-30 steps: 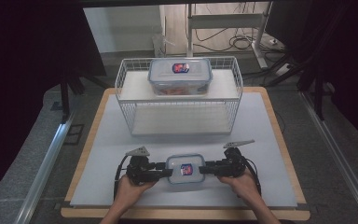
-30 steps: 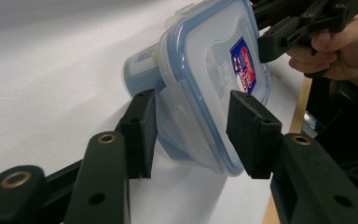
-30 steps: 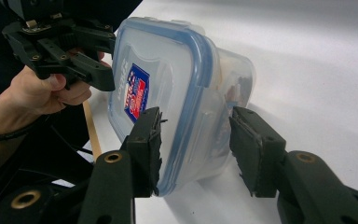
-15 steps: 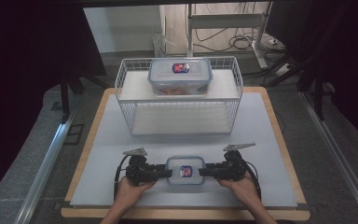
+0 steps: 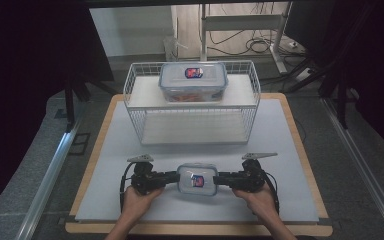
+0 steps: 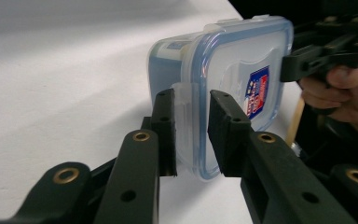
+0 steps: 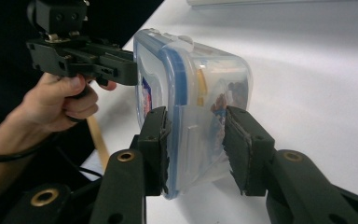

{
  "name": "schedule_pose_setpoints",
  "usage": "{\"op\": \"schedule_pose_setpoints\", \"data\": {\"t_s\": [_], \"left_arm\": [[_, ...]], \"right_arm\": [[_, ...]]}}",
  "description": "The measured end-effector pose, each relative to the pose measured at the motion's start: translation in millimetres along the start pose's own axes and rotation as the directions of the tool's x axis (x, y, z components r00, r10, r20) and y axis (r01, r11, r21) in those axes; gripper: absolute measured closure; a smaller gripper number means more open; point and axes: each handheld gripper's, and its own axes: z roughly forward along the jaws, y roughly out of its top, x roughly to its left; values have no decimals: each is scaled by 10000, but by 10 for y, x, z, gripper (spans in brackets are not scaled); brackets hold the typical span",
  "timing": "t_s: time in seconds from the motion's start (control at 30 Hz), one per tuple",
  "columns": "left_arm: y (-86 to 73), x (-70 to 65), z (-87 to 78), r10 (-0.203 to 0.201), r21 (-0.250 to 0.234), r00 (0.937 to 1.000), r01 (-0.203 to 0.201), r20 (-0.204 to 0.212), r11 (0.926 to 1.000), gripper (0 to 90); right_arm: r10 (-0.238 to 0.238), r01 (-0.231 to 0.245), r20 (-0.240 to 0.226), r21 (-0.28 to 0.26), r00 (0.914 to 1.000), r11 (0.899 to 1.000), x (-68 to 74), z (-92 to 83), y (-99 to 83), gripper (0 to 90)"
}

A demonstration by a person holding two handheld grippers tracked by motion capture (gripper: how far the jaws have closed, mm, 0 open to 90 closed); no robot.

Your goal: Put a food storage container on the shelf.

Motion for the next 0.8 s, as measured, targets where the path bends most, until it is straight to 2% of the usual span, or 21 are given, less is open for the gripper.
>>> {"op": "schedule_pose_setpoints", "data": {"t_s": [0.03,0.17,0.23,0.3,0.4,0.5,0.67,0.73,0.8], "left_arm": [[-3,15,1,-109,-30,9999,109,103,9999,725],[7,38,33,-184,63,9993,182,318,9998,713],[-1,55,78,-129,106,9990,125,424,9999,653],[10,83,94,-165,122,9984,158,546,9998,636],[17,105,112,-161,126,9973,153,722,9998,622],[12,130,154,-160,304,9967,137,798,9994,532],[17,193,158,-293,292,9928,261,1163,9992,536],[25,221,186,-330,390,9917,284,1245,9988,493],[29,234,233,-476,383,9875,423,1502,9984,475]], "right_arm": [[-110,110,104,7,9999,9999,9,5,8,608],[98,-98,-30,44,9999,9999,-26,3,-1,608],[111,-110,-84,33,9999,9999,-32,6,-3,607],[57,-57,-6,14,10000,10000,-42,11,-2,606],[274,-274,-154,33,9995,9996,-83,12,-7,606],[354,-353,-312,49,9989,9994,-122,18,-9,606],[526,-522,-509,95,9973,9986,-182,23,-10,605],[582,-575,-575,137,9967,9983,-205,26,-11,604],[555,-547,-545,169,9970,9984,-223,32,-8,601]]}}
